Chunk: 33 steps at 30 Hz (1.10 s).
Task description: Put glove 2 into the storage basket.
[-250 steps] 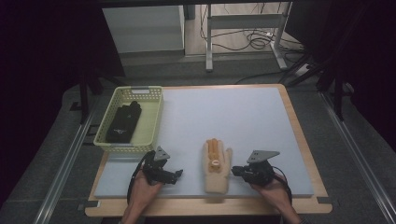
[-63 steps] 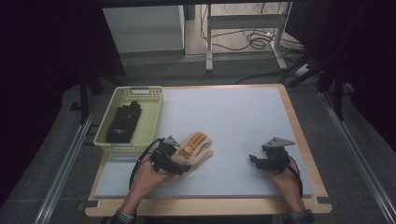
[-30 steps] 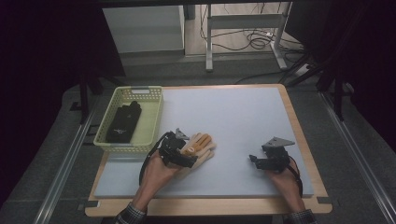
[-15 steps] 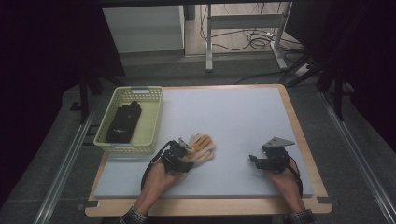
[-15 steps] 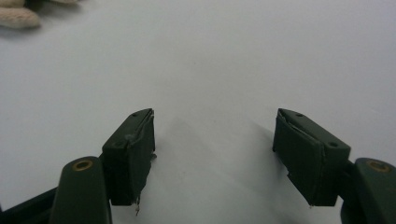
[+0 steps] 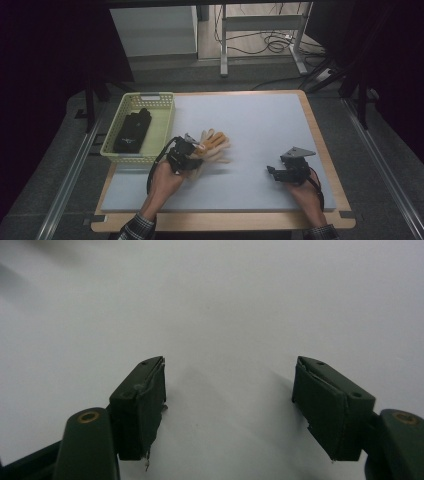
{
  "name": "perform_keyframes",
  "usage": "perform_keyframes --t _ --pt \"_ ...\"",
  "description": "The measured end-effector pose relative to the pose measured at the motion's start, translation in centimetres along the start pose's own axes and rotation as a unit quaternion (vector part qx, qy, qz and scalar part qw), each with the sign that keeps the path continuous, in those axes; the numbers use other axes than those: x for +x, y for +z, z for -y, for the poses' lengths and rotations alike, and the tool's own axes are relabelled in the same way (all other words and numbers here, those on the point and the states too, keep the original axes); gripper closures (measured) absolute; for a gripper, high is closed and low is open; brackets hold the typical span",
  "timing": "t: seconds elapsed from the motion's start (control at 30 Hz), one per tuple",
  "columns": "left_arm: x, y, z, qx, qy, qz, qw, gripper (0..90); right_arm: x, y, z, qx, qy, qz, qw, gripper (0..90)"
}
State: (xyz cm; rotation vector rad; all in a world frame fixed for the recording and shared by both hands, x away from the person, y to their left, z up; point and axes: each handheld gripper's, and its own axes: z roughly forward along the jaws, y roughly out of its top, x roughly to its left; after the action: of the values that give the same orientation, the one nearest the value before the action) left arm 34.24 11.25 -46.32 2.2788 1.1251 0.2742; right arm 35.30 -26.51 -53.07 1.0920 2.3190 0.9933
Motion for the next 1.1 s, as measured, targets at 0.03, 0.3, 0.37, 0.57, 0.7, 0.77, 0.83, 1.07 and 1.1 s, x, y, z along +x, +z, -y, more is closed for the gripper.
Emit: perform_keyframes --t 0.03,0.3,0.37,0.57,0.7,0.77,0.83,1.07,1.1 --pt "0.4 -0.6 -0.4 -0.004 -0.004 -0.006 1.0000 70.4 0.0 0.0 0.0 0.000 0.000 0.000 1.0000 29.1" --pt "5.3 -5.4 -2.4 -0.022 -0.048 -0.053 0.9972 70.8 0.0 0.0 0.0 0.000 0.000 0.000 1.0000 29.1" --pt "6.7 -6.4 -2.6 -0.031 -0.063 -0.068 0.9953 72.1 0.0 0.0 0.0 0.000 0.000 0.000 1.0000 29.1" --pt "11.5 -8.6 -2.4 -0.037 -0.113 -0.112 0.9866 75.2 0.0 0.0 0.0 -0.001 0.000 0.000 1.0000 29.1" --pt "14.7 -9.1 -1.7 -0.046 -0.154 -0.122 0.9794 77.2 0.0 0.0 0.0 -0.001 0.000 0.000 1.0000 29.1" --pt "15.9 -9.2 -1.3 -0.051 -0.168 -0.128 0.9761 77.5 0.0 0.0 0.0 -0.001 0.000 0.000 1.0000 29.1" --pt "17.0 -9.0 -1.1 -0.057 -0.183 -0.134 0.9722 77.6 0.0 0.0 0.0 -0.001 0.000 0.000 1.0000 29.1" --pt "19.3 -5.1 -0.5 -0.055 -0.225 -0.120 0.9655 77.6 0.0 0.0 0.0 -0.001 0.000 0.000 1.0000 29.1" --pt "19.4 -4.5 -0.4 -0.054 -0.228 -0.116 0.9653 77.6 0.0 0.0 0.0 -0.001 0.000 0.000 1.0000 29.1"
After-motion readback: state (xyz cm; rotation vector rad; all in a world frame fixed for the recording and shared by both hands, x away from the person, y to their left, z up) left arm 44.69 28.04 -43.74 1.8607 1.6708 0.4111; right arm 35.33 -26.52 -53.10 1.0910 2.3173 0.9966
